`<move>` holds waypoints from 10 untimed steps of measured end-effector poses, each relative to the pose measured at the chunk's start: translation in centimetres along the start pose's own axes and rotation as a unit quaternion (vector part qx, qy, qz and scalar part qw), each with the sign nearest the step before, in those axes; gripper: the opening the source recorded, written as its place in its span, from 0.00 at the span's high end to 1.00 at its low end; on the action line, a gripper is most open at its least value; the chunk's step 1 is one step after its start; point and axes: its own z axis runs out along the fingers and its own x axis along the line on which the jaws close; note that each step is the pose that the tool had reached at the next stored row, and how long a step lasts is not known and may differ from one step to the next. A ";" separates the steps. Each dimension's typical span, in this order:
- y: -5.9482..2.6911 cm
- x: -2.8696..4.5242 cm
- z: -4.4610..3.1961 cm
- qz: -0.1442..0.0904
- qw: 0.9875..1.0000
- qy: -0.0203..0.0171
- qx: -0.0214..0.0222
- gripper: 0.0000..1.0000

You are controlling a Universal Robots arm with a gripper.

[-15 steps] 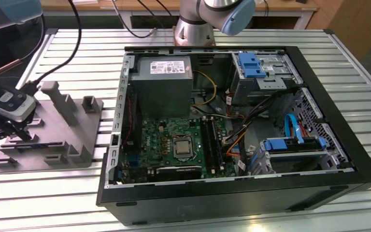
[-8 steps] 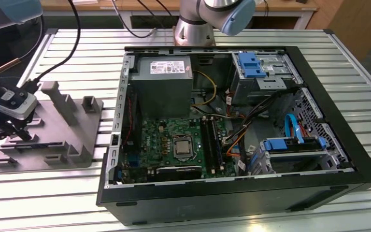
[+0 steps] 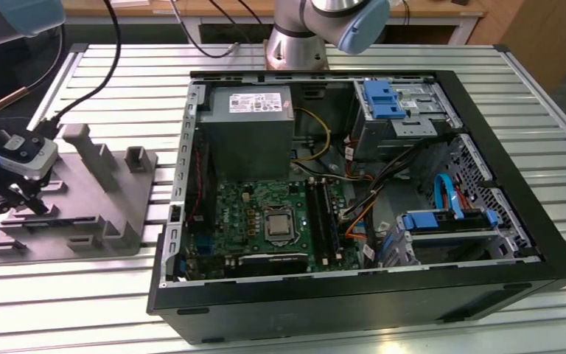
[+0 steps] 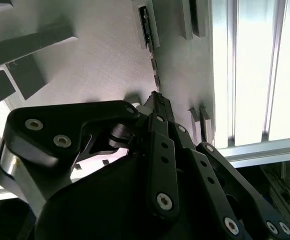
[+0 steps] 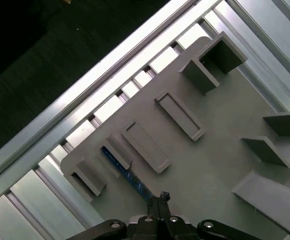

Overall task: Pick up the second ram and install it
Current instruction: 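Pick up the second ram and move it above second insertion slot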

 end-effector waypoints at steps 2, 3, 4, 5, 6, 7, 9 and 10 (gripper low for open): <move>0.00 0.00 0.00 -0.007 1.000 0.000 0.000 0.90; 0.00 0.00 0.00 -0.010 1.000 0.000 0.000 0.90; 0.00 0.00 0.00 -0.013 1.000 0.000 0.000 0.90; 0.00 0.00 0.00 -0.016 1.000 0.000 0.000 0.90; 0.00 0.00 0.00 -0.019 1.000 0.000 0.000 0.90; 0.00 0.00 0.00 -0.022 1.000 0.000 -0.001 0.90; 0.00 0.00 0.00 -0.028 1.000 0.000 -0.001 0.90; 0.00 0.00 0.00 -0.031 1.000 0.000 -0.001 0.90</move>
